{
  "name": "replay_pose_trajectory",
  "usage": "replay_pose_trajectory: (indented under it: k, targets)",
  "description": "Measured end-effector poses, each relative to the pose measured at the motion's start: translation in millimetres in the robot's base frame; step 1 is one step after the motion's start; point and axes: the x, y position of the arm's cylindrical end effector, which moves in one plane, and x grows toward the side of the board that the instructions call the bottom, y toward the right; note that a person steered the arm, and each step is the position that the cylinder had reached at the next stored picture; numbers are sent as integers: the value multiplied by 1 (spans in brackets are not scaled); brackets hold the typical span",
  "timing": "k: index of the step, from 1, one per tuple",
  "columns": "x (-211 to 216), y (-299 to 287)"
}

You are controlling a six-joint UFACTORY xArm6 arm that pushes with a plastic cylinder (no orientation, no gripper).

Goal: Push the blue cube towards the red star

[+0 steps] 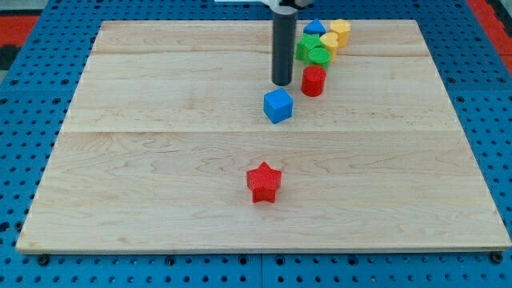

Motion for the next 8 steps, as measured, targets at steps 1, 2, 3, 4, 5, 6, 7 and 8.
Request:
replay_pose_trajectory:
  k: [1, 2, 3, 4, 5, 6, 7, 8]
  targets:
    - [19, 6]
    - [37, 6]
    - [50, 2]
    - [54, -21]
    - [57, -33]
    - [28, -42]
    - [48, -96]
    - [58, -81]
